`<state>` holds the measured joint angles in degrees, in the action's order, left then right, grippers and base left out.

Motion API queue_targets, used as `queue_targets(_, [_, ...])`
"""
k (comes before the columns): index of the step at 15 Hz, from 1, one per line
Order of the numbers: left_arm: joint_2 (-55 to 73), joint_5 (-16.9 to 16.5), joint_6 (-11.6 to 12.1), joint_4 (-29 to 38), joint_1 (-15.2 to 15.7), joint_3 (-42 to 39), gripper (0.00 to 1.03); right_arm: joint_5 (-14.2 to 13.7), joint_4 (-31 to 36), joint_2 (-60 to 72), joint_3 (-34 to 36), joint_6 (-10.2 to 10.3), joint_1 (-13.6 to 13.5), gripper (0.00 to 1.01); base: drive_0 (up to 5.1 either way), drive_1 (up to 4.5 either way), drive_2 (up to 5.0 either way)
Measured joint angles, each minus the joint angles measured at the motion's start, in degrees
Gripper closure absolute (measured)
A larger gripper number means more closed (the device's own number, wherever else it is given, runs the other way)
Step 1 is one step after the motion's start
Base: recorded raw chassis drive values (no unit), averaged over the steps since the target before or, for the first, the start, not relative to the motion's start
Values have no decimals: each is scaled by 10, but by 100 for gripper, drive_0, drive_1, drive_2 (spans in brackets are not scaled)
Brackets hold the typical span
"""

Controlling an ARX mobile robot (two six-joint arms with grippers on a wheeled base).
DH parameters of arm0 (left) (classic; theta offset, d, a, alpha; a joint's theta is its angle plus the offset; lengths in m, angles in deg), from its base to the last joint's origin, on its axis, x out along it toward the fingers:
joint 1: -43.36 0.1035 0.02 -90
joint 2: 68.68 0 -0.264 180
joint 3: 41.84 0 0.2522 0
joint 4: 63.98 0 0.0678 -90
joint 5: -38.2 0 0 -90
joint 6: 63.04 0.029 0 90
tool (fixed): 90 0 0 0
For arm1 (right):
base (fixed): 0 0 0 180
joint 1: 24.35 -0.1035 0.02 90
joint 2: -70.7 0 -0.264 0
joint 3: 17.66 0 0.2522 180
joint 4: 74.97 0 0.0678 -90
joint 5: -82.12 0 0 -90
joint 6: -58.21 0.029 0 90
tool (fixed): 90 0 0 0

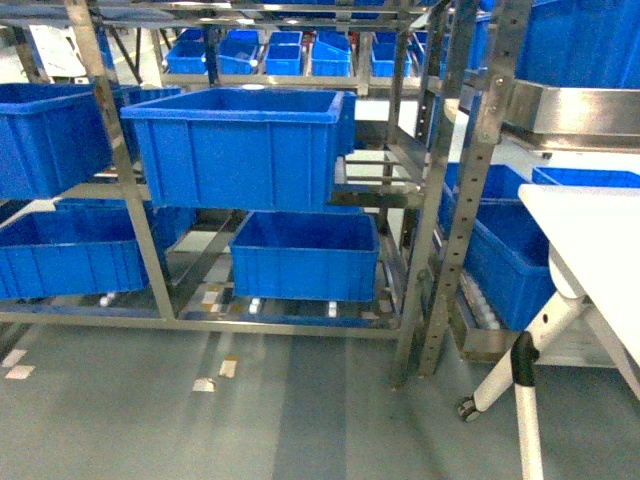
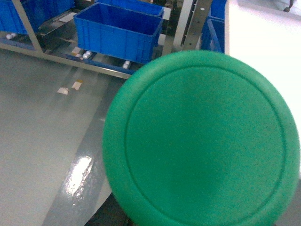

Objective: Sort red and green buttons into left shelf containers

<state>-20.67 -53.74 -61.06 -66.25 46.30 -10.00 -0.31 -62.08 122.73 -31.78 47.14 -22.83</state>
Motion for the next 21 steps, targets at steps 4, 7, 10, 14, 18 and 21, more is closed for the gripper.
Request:
queue_targets(4, [0, 0, 0, 1, 0, 0, 79, 0, 0, 0, 0, 0, 0, 75, -496, 241, 241])
queue_targets(7, [0, 0, 0, 0, -1, 0, 79, 0, -1, 0, 0, 0, 0, 75, -496, 241, 241])
queue_targets(10, [0, 0, 0, 1, -1, 0, 79, 0, 0, 0, 0, 0, 0, 75, -496, 241, 241])
queue_targets(14, [0, 0, 0, 0, -1, 0, 79, 0, -1, 0, 0, 0, 0, 75, -496, 241, 241])
queue_targets(18, [0, 0, 0, 1, -1, 0, 79, 0, -1, 0, 0, 0, 0, 75, -496, 241, 241])
queue_targets(21, [0, 0, 0, 0, -1, 0, 79, 0, -2, 0, 0, 0, 0, 75, -490, 247, 247])
